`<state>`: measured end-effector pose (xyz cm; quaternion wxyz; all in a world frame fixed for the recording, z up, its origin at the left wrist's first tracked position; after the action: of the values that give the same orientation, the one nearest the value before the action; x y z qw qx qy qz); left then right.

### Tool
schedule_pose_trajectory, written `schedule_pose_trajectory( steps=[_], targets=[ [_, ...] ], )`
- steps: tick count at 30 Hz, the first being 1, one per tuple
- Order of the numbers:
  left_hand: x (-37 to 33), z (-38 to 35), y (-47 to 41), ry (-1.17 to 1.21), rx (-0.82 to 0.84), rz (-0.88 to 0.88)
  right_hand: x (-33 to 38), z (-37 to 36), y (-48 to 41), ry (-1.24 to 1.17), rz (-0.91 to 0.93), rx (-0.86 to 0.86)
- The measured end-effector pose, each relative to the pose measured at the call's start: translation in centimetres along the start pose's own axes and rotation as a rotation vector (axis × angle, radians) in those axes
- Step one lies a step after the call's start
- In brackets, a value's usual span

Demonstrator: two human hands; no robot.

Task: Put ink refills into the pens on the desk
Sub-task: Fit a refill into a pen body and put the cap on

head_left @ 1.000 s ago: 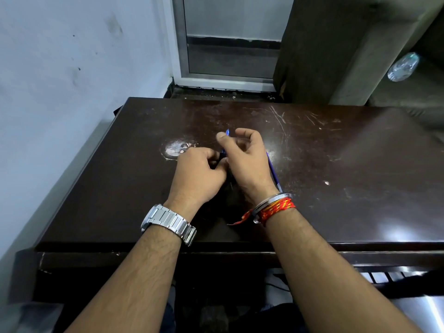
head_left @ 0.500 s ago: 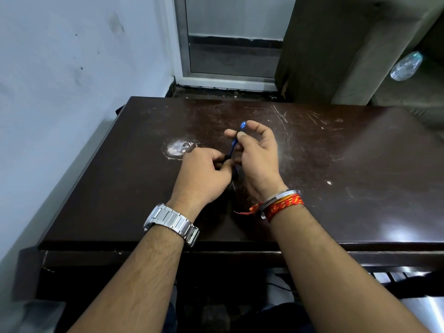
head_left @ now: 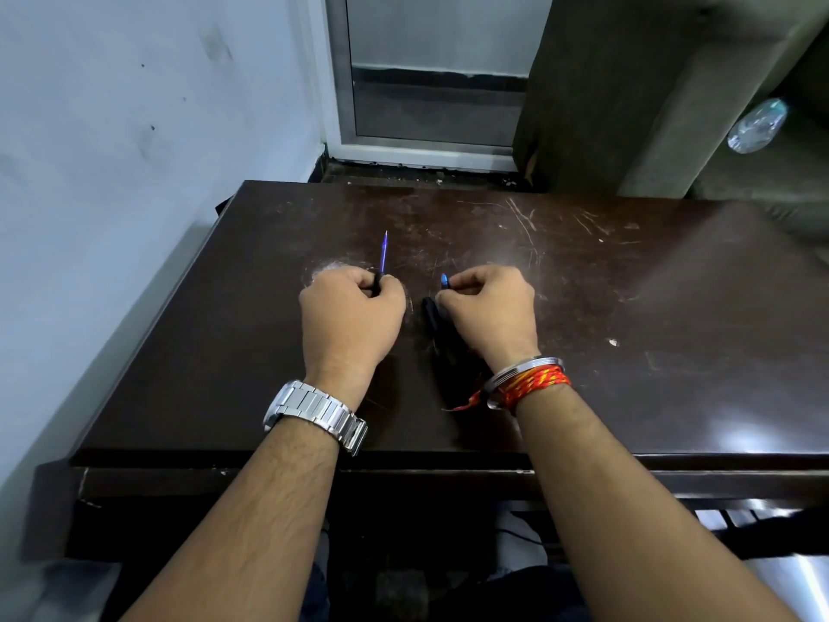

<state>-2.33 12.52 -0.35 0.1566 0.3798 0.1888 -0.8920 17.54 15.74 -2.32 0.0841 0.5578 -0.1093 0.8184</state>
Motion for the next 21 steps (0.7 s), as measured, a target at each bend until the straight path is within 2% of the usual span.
schedule_pose_trajectory(
  steps=[4,9,17,21],
  targets=[
    [-0.1,-0.2,0.0,-0.006,0.019,-0.01,0.0,-0.3,0.0,0.188,-0.002,0.027],
    [0.0,-0.7,0.0,-0.01,0.053,-0.007,-0.1,-0.8,0.1,0.251,-0.005,0.078],
    [0.0,-1.1,0.0,-0.008,0.08,-0.004,0.3,-0.6,0.3,0.219,0.036,0.046],
    [-0.3,-1.1,0.1,0.009,0.081,-0.019,1.7,-0.1,0.5,0.041,0.125,-0.035]
  ],
)
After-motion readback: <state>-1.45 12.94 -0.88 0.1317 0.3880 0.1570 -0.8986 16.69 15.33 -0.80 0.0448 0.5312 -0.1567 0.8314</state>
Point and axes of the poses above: each hand's wrist, its own y-axis away from the middle knuckle, its own z-axis out of the back of the hand, x = y × z, the point moved 9 cm from there along -y, towards the middle knuckle, and after that the axes turned 13 degrees about -y, right-handed, at the moved point
